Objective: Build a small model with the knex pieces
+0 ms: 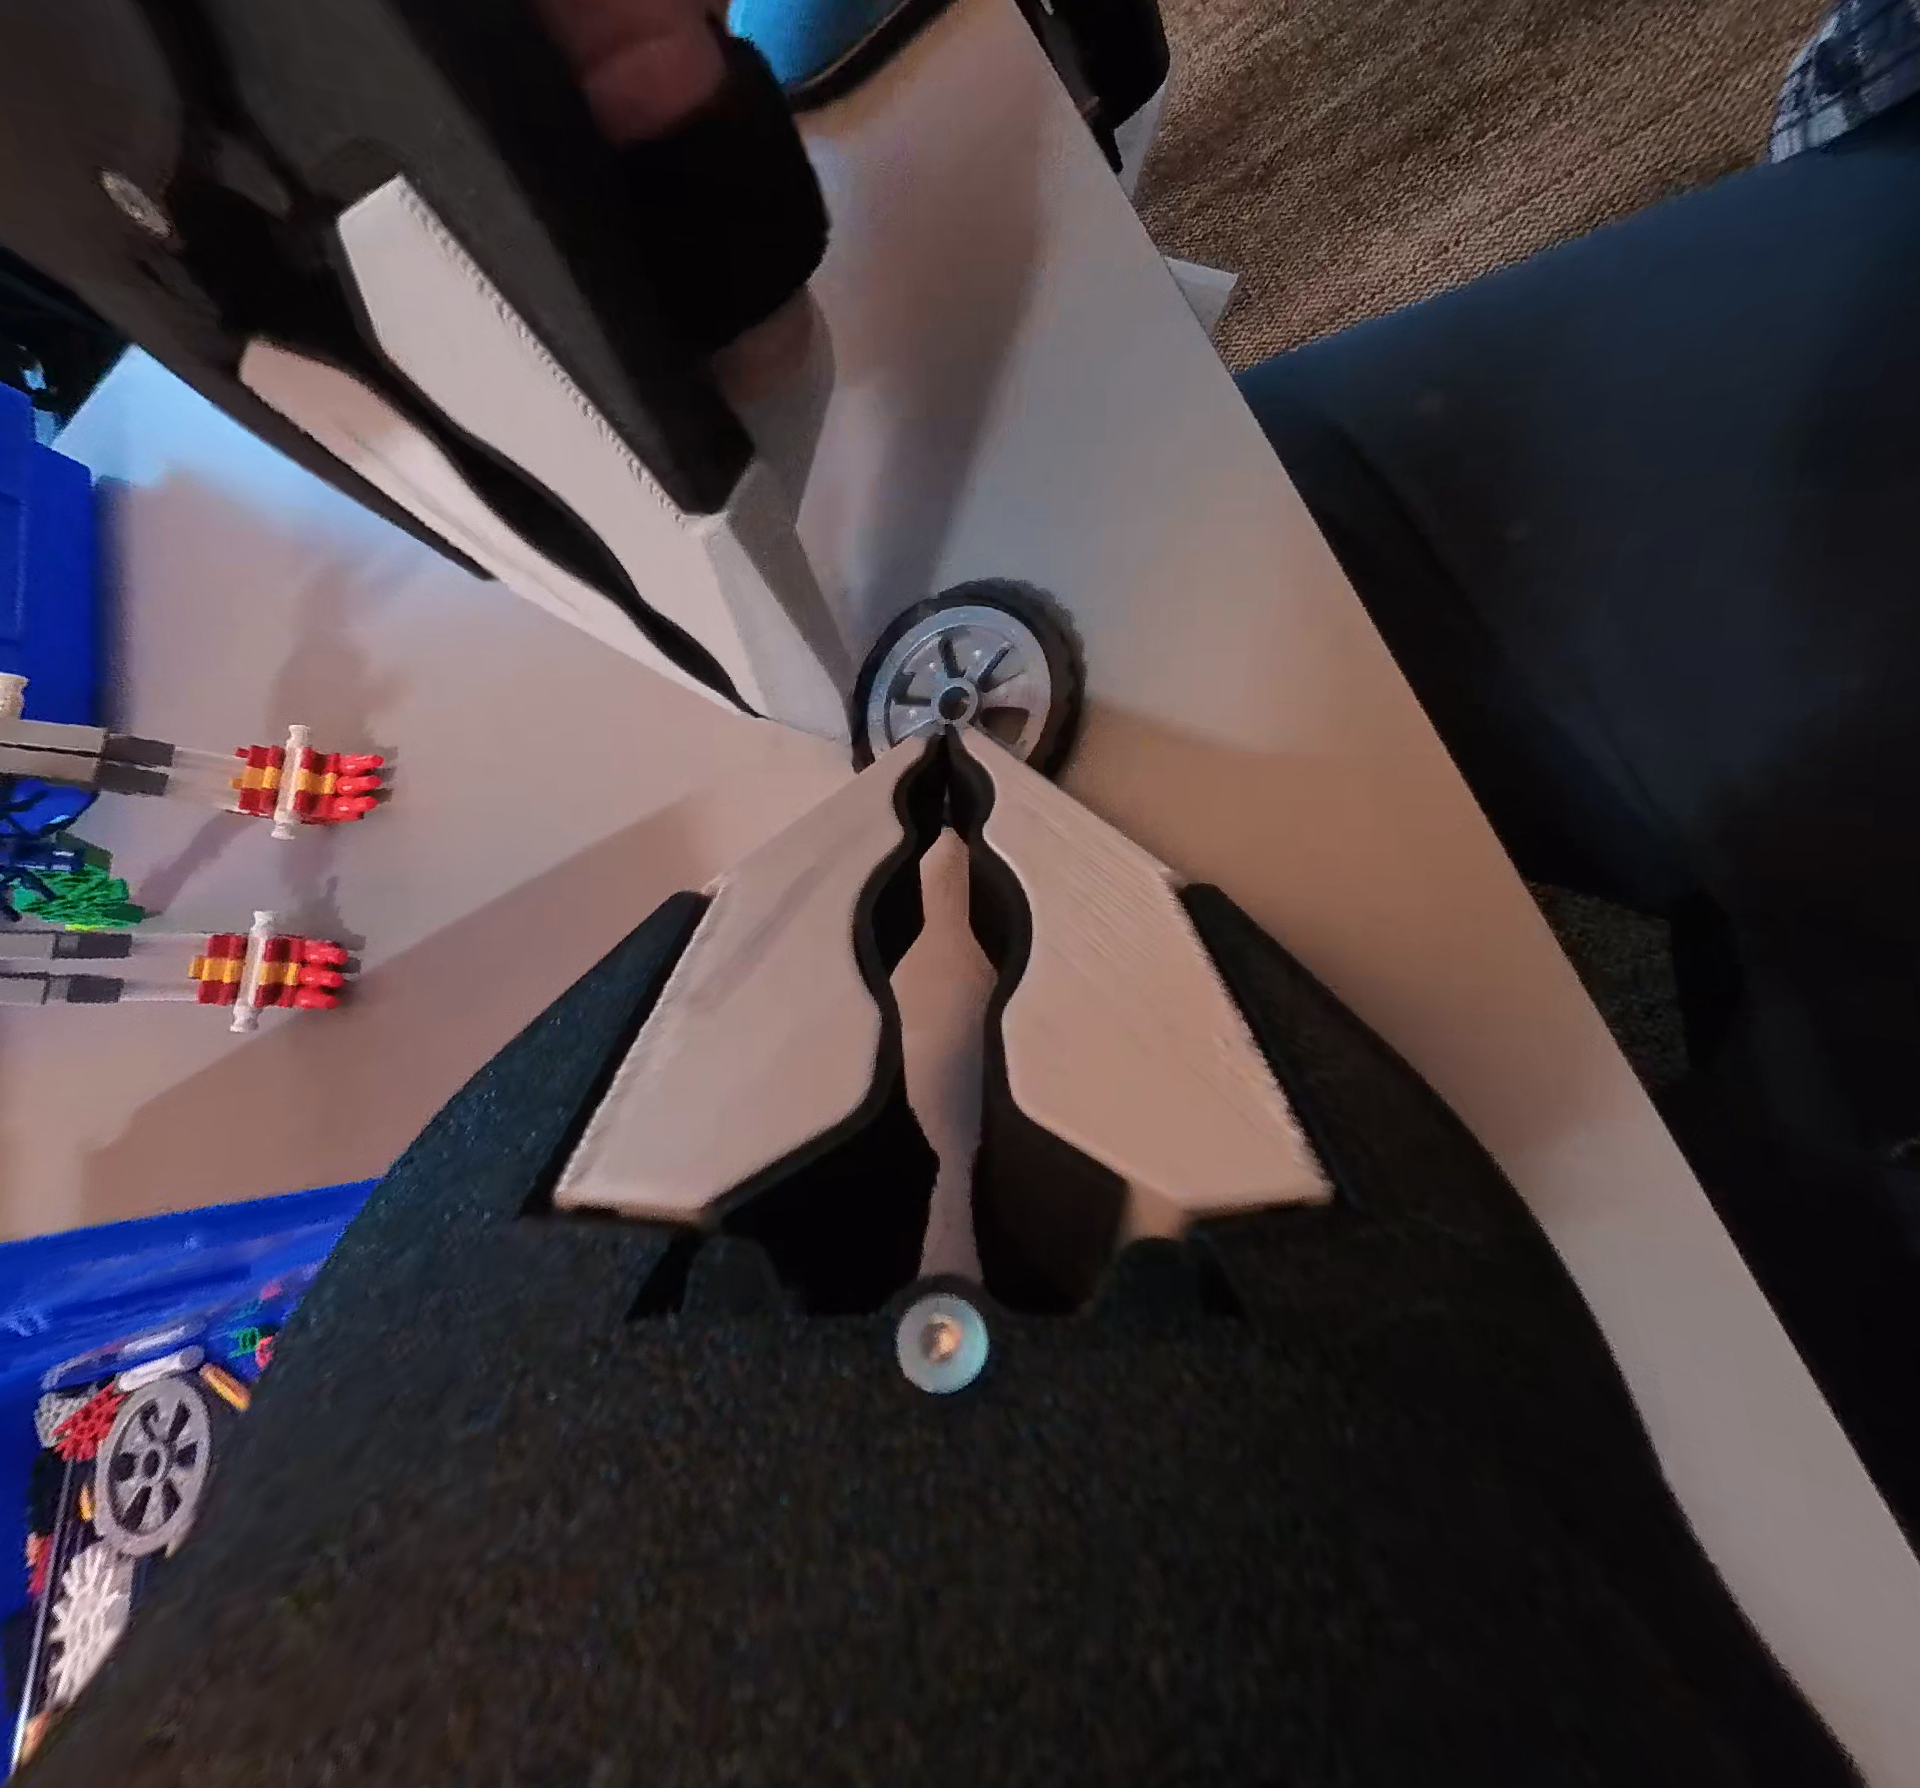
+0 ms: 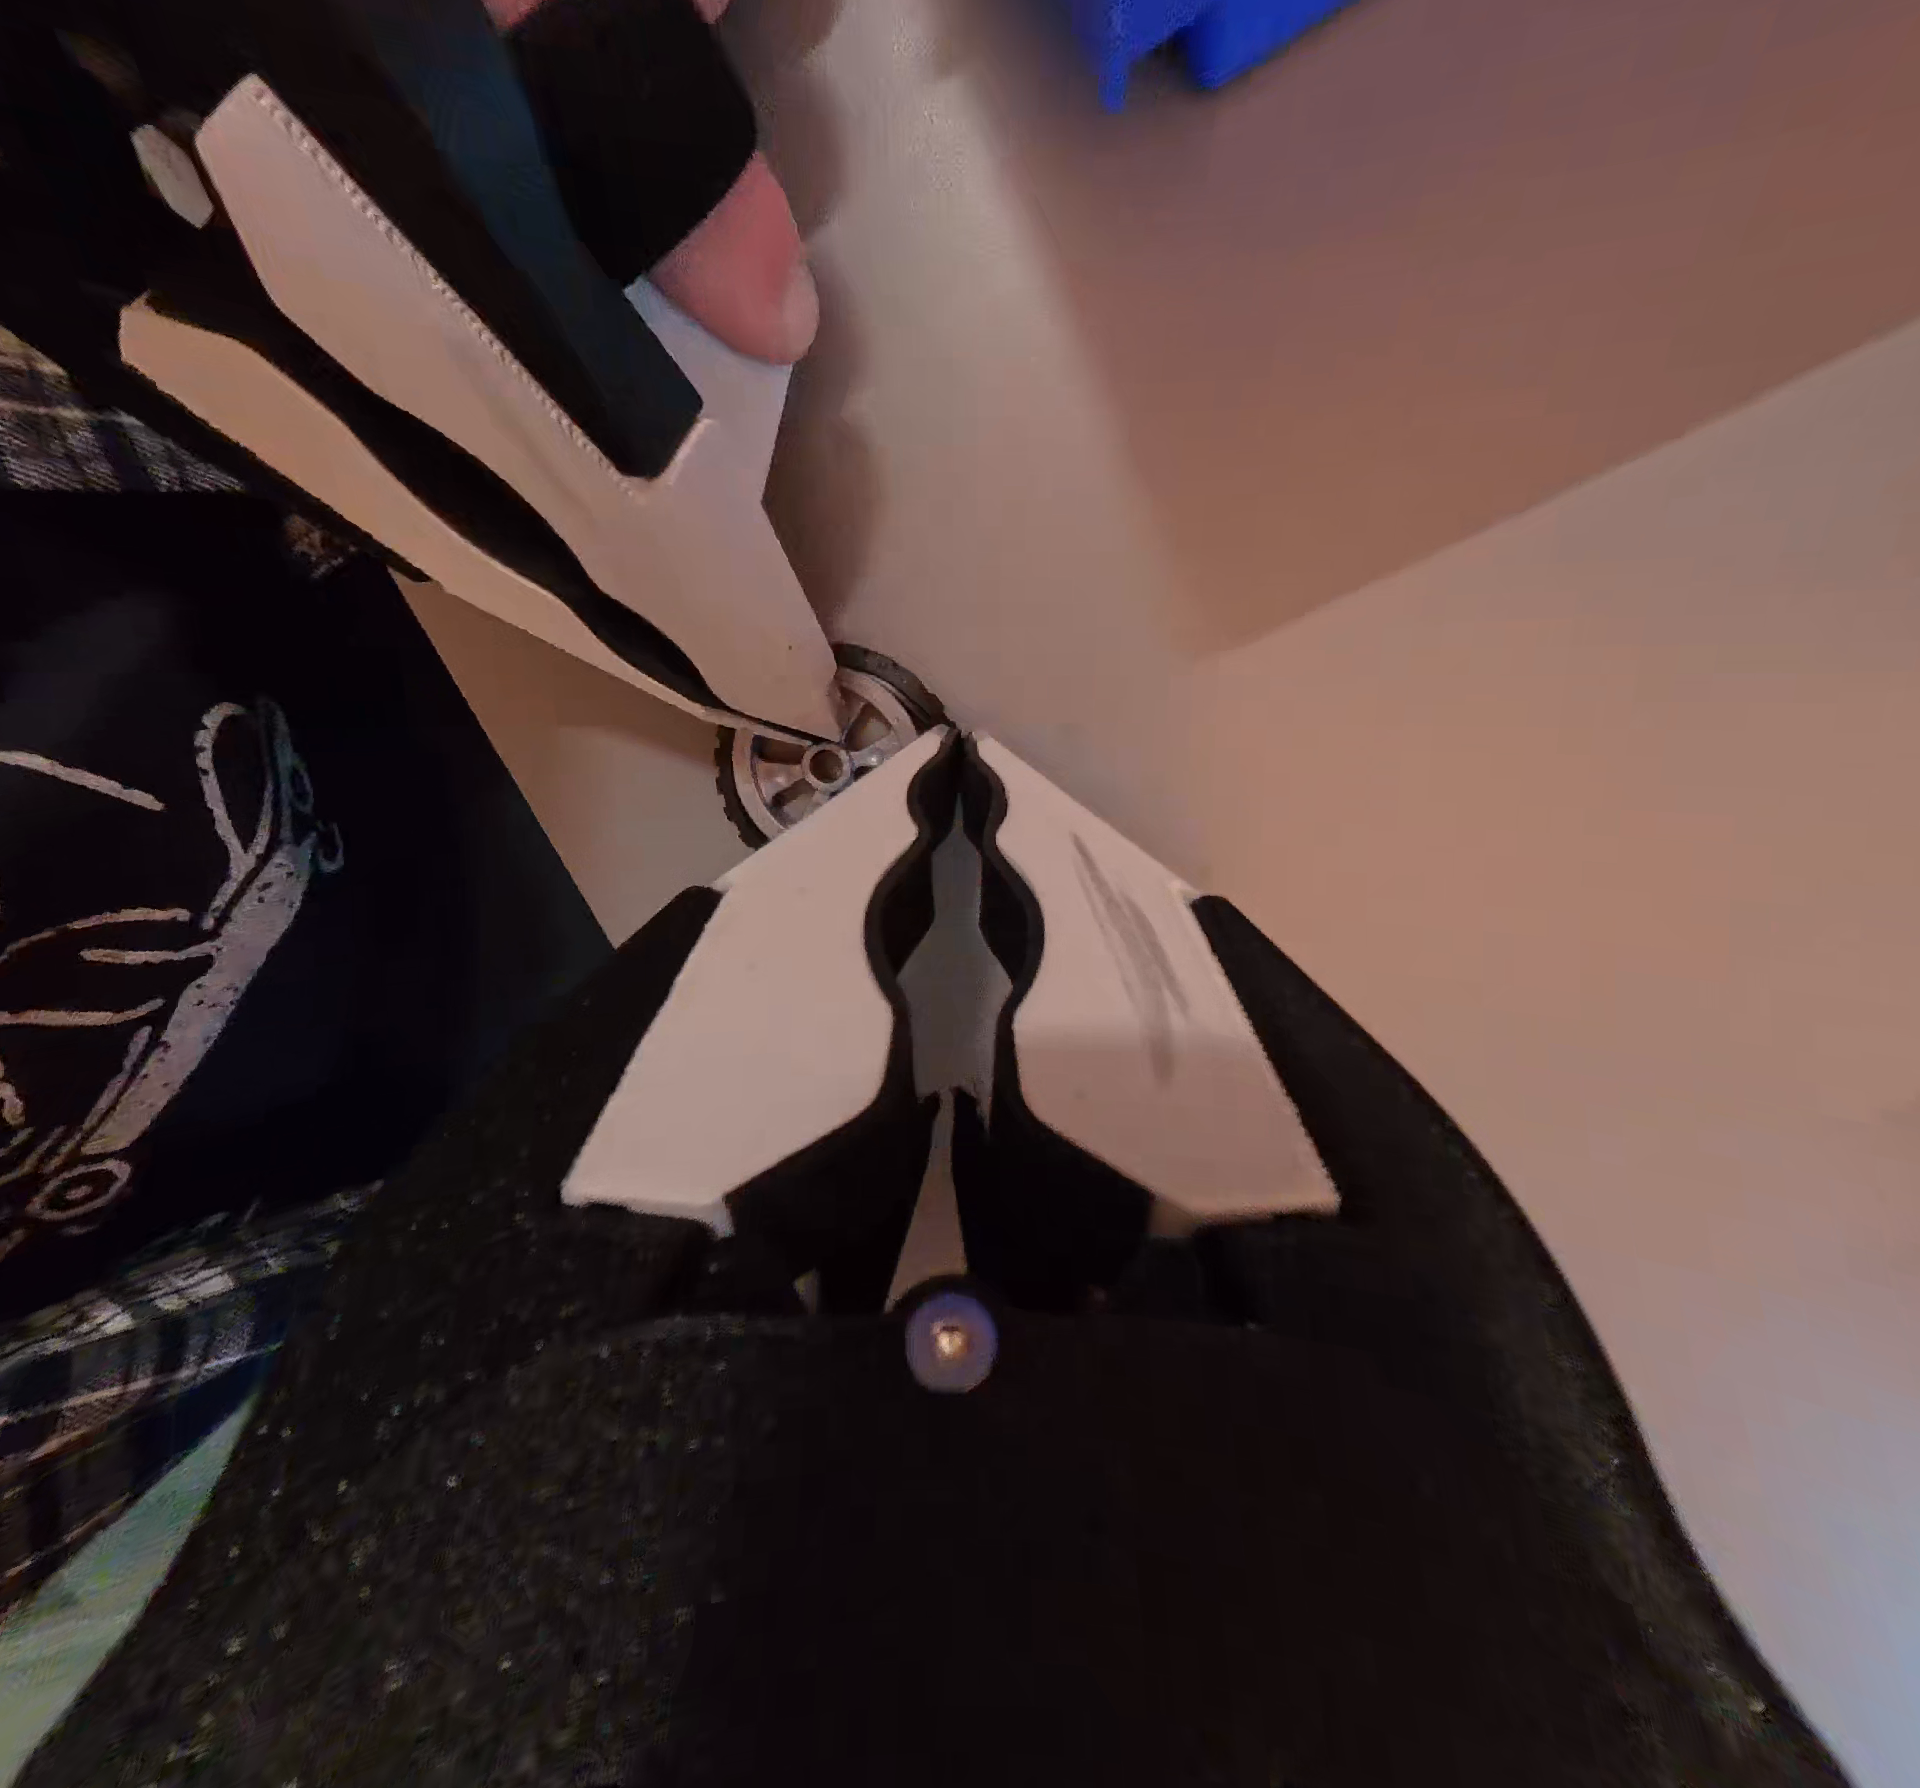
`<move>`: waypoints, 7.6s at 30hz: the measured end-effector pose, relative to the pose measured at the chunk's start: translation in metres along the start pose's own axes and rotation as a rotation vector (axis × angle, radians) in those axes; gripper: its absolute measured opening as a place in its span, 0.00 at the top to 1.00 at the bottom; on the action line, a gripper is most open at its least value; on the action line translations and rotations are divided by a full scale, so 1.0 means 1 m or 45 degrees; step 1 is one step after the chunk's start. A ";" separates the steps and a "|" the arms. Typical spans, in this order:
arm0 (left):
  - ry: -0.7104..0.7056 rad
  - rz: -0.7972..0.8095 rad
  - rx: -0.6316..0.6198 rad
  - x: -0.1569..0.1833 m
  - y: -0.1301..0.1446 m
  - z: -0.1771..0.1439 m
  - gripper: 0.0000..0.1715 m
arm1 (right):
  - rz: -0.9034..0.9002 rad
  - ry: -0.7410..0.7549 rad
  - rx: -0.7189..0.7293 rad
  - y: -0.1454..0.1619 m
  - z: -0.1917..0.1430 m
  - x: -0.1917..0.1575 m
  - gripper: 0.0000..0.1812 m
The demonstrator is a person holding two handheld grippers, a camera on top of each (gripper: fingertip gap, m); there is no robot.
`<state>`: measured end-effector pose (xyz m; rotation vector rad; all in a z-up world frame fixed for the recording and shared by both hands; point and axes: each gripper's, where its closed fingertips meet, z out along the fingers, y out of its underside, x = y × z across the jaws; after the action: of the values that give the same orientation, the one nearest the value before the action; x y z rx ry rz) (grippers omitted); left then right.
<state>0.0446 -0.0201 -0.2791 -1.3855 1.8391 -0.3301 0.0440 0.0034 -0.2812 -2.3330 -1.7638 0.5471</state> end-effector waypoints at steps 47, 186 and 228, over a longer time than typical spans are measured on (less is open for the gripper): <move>0.017 -0.033 0.027 0.002 -0.010 0.002 1.00 | -0.053 0.350 0.150 0.010 -0.004 0.000 1.00; 0.273 -0.356 0.006 0.021 0.021 -0.038 0.73 | -0.246 0.247 0.542 -0.021 0.016 -0.049 0.78; 0.268 -0.334 0.031 0.020 0.020 -0.036 0.76 | -0.457 0.251 0.503 -0.031 0.017 -0.048 0.79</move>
<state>0.0037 -0.0396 -0.2769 -1.6296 1.8124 -0.6520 -0.0013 -0.0346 -0.2770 -1.6989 -1.7370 0.5263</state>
